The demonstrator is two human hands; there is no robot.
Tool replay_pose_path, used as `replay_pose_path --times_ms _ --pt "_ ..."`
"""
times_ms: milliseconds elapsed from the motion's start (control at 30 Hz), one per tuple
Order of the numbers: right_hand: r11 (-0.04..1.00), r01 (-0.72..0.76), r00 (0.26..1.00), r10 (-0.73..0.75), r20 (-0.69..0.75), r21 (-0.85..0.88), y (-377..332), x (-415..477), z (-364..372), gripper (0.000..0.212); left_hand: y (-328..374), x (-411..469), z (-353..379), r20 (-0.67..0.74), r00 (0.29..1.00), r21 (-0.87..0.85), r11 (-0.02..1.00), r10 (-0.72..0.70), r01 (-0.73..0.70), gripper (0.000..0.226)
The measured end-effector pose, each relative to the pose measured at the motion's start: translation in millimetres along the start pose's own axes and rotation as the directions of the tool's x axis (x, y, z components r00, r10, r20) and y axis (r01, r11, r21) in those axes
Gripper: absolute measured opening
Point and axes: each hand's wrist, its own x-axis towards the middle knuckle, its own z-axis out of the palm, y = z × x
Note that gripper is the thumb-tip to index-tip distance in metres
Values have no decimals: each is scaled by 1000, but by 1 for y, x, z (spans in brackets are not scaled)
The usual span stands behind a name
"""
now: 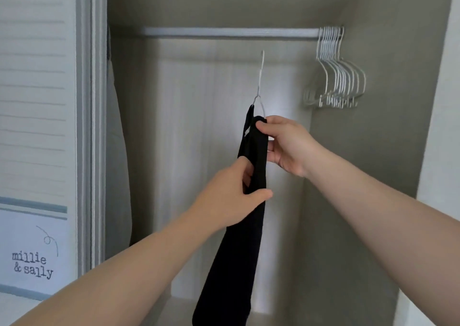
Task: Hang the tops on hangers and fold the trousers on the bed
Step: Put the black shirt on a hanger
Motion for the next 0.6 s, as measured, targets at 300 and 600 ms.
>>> replay_pose_path --times_ms 300,600 --pt "989 139 989 -141 -50 -45 -58 128 -11 9 -27 114 -34 -123 990 220 975 71 -42 10" --pt "983 183 982 -184 -50 -26 -89 218 -22 10 -32 191 -57 -219 967 373 927 126 -37 15"
